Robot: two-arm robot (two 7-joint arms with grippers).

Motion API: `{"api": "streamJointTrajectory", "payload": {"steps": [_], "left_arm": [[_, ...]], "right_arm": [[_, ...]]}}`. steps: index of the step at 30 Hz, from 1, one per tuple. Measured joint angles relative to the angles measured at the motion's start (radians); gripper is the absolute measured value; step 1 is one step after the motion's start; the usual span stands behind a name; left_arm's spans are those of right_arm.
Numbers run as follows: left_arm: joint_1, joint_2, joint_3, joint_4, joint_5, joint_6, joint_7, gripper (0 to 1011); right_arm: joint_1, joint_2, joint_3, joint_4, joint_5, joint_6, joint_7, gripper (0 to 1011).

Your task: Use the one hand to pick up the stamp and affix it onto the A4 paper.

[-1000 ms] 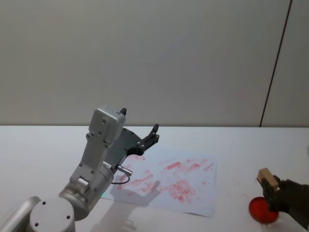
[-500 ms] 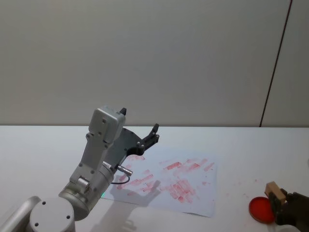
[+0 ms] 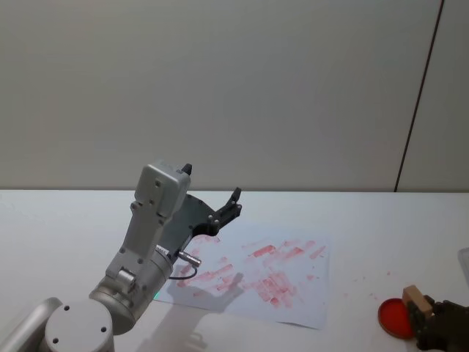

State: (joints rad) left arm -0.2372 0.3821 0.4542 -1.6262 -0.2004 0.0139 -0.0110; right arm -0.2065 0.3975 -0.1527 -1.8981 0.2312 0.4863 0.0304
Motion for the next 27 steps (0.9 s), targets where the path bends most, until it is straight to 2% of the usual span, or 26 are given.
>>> {"api": "streamJointTrajectory", "payload": {"steps": [4, 13, 19, 20, 22, 27], "left_arm": [[0.000, 0.000, 0.000, 0.000, 0.000, 0.000, 0.000, 1002], [0.000, 0.000, 0.000, 0.000, 0.000, 0.000, 0.000, 1002], [0.000, 0.000, 0.000, 0.000, 0.000, 0.000, 0.000, 1002], [0.000, 0.000, 0.000, 0.000, 0.000, 0.000, 0.000, 1002], [0.000, 0.000, 0.000, 0.000, 0.000, 0.000, 0.000, 1002], [0.000, 0.000, 0.000, 0.000, 0.000, 0.000, 0.000, 1002]], "right_arm": [[0.002, -0.002, -0.001, 0.005, -0.006, 0.000, 0.002, 278], [0.005, -0.005, -0.004, 0.012, -0.015, 0.001, 0.005, 589], [0.005, -0.006, -0.004, 0.014, -0.019, 0.001, 0.006, 764], [0.005, -0.006, -0.004, 0.014, -0.019, 0.001, 0.007, 764], [0.006, -0.006, -0.005, 0.015, -0.020, 0.001, 0.007, 860], [0.006, -0.007, -0.005, 0.016, -0.021, 0.001, 0.007, 972]]}}
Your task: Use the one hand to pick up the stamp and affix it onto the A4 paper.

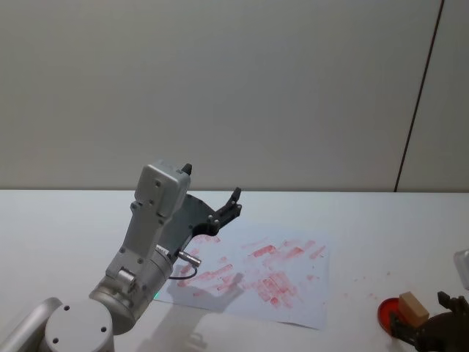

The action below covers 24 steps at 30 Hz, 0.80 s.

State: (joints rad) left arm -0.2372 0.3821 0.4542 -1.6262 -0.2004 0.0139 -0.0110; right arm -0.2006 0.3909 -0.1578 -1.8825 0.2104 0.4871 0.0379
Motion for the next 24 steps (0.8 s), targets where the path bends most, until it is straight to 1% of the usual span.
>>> {"api": "streamJointTrajectory", "payload": {"steps": [1, 17, 21, 24], "left_arm": [[0.000, 0.000, 0.000, 0.000, 0.000, 0.000, 0.000, 1003], [0.000, 0.000, 0.000, 0.000, 0.000, 0.000, 0.000, 1003], [0.000, 0.000, 0.000, 0.000, 0.000, 0.000, 0.000, 1003], [0.000, 0.000, 0.000, 0.000, 0.000, 0.000, 0.000, 1002]], "right_arm": [[0.000, 0.000, 0.000, 0.000, 0.000, 0.000, 0.000, 1001], [0.003, -0.001, -0.001, 0.003, -0.002, -0.004, 0.001, 1001], [0.011, -0.003, -0.004, 0.007, 0.001, -0.023, 0.001, 1001], [0.022, -0.007, -0.008, 0.015, 0.006, -0.052, 0.003, 1001]]}}
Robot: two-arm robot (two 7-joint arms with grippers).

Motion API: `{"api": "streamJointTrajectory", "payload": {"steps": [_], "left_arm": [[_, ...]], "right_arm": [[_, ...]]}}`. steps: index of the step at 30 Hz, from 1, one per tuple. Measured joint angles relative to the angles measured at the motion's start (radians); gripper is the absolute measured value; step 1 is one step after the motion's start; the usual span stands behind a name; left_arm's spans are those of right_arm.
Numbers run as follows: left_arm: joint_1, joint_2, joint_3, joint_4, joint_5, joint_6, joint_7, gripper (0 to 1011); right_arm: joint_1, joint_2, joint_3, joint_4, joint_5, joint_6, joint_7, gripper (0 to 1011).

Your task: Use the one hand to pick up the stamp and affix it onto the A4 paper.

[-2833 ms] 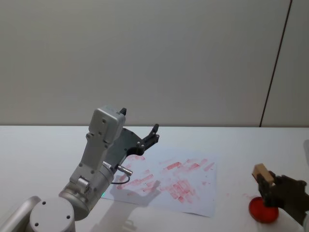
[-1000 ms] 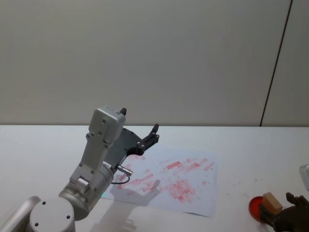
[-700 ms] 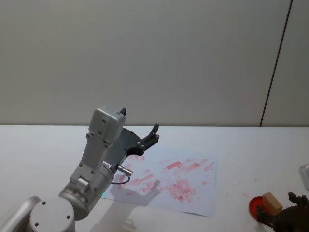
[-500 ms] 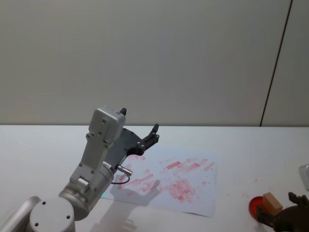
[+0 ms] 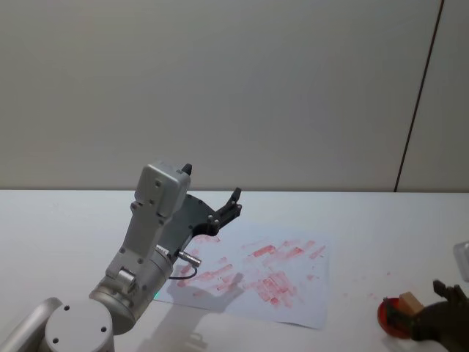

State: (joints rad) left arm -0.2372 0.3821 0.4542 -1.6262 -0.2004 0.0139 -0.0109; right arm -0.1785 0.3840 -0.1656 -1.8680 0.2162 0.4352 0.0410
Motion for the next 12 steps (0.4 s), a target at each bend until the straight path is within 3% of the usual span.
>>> {"api": "streamJointTrajectory", "payload": {"steps": [12], "left_arm": [[0.000, 0.000, 0.000, 0.000, 0.000, 0.000, 0.000, 1002]], "right_arm": [[0.063, -0.018, -0.023, 0.039, 0.027, -0.155, 0.010, 1001]]}}
